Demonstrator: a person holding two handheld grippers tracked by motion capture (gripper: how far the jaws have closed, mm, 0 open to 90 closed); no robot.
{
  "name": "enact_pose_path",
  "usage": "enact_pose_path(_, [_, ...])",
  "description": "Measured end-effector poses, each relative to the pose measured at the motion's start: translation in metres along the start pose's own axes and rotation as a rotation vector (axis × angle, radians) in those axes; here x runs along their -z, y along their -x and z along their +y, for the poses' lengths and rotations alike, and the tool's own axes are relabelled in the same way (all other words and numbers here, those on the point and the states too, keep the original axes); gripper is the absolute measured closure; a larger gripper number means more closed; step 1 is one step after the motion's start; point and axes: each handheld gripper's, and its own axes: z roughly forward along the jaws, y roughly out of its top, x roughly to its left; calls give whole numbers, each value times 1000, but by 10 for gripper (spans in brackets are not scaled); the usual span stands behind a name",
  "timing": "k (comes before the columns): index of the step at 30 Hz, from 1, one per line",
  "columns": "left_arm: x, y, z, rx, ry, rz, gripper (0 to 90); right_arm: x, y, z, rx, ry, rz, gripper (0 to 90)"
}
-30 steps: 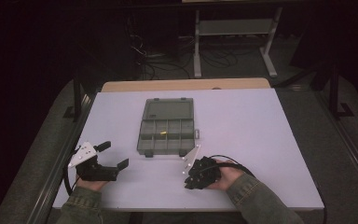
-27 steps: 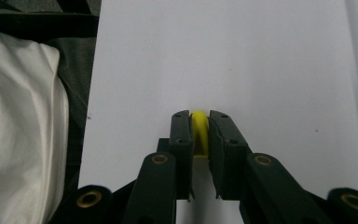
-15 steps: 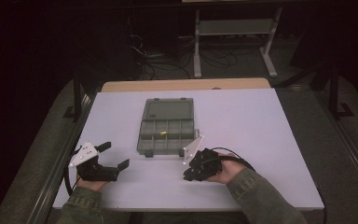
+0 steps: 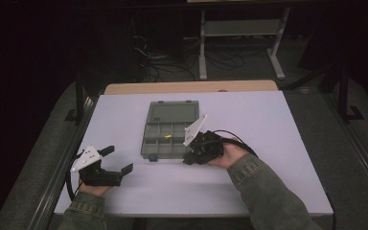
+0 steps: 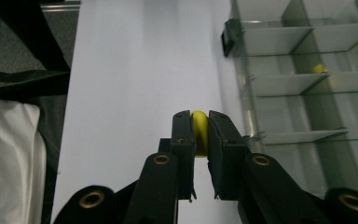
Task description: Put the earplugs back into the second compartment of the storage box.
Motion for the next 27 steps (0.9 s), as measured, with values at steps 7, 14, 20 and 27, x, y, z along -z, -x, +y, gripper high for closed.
enact_pose_path(7, [0,0,0,0,-1,-1,0,3,19,17,-25,10,11,798])
enact_pose_path(14, [0,0,0,0,0,-4,0,-4,32,33,-15,-59,-10,797])
enact_pose_path(20, [0,0,0,2,1,-7,0,-9,45,40,-28,-76,-21,797])
enact_pose_path(27, [0,0,0,3,2,-9,0,-10,63,49,-47,-74,-36,798])
